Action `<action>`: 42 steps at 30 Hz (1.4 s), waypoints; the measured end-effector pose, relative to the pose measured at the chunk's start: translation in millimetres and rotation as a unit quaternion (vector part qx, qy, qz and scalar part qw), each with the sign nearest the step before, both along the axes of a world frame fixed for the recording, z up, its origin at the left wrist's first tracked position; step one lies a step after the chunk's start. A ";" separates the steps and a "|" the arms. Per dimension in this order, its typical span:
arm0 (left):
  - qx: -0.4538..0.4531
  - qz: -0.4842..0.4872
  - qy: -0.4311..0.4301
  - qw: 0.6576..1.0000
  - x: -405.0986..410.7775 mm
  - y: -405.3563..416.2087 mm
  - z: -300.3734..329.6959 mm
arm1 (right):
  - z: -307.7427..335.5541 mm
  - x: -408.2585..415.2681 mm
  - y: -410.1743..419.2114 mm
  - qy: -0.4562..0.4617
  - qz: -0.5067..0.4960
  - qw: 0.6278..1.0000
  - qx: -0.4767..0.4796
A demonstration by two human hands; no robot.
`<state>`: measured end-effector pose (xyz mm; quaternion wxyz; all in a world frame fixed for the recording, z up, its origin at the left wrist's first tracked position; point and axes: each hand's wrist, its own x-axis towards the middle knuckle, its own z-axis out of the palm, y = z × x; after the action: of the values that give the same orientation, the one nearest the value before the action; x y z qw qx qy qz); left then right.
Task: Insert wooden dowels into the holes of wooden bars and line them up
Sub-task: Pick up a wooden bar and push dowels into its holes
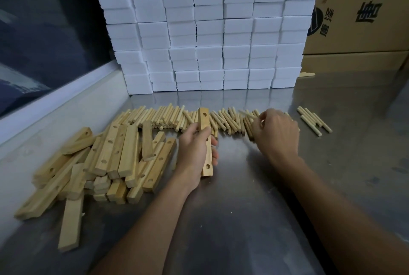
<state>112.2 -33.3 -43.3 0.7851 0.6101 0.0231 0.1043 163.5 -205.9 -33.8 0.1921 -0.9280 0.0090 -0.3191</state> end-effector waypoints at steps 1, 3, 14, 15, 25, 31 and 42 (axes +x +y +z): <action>0.001 0.004 0.001 1.000 0.3 -0.2 -0.1 | 1.2 -0.5 -2.0 -0.018 0.007 0.999 0.032; 0.002 0.014 0.003 1.000 0.7 -1.2 -0.2 | 0.9 -2.8 -3.8 -0.036 0.050 0.989 0.132; -0.080 0.055 -0.001 0.995 -0.2 3.6 8.8 | -7.6 -7.7 3.3 0.060 0.287 0.912 0.285; -0.082 0.056 0.001 0.995 0.2 3.4 8.8 | -8.1 -8.7 4.4 0.067 0.296 0.913 0.274; -0.030 0.051 -0.013 0.998 1.1 8.2 9.9 | 3.2 -22.2 12.7 -0.021 0.302 0.952 0.033; 0.001 0.040 -0.028 0.999 -0.8 7.6 8.5 | 5.4 -32.2 28.8 -0.033 0.395 0.918 0.014; -0.066 0.094 0.041 0.993 8.8 4.5 -1.5 | 1.9 -40.1 34.9 0.190 0.394 0.899 0.020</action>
<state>121.0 -28.7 -44.8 0.8085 0.5561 0.1193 0.1515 123.5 -171.0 -31.9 0.3153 -0.8946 -0.3148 -0.0343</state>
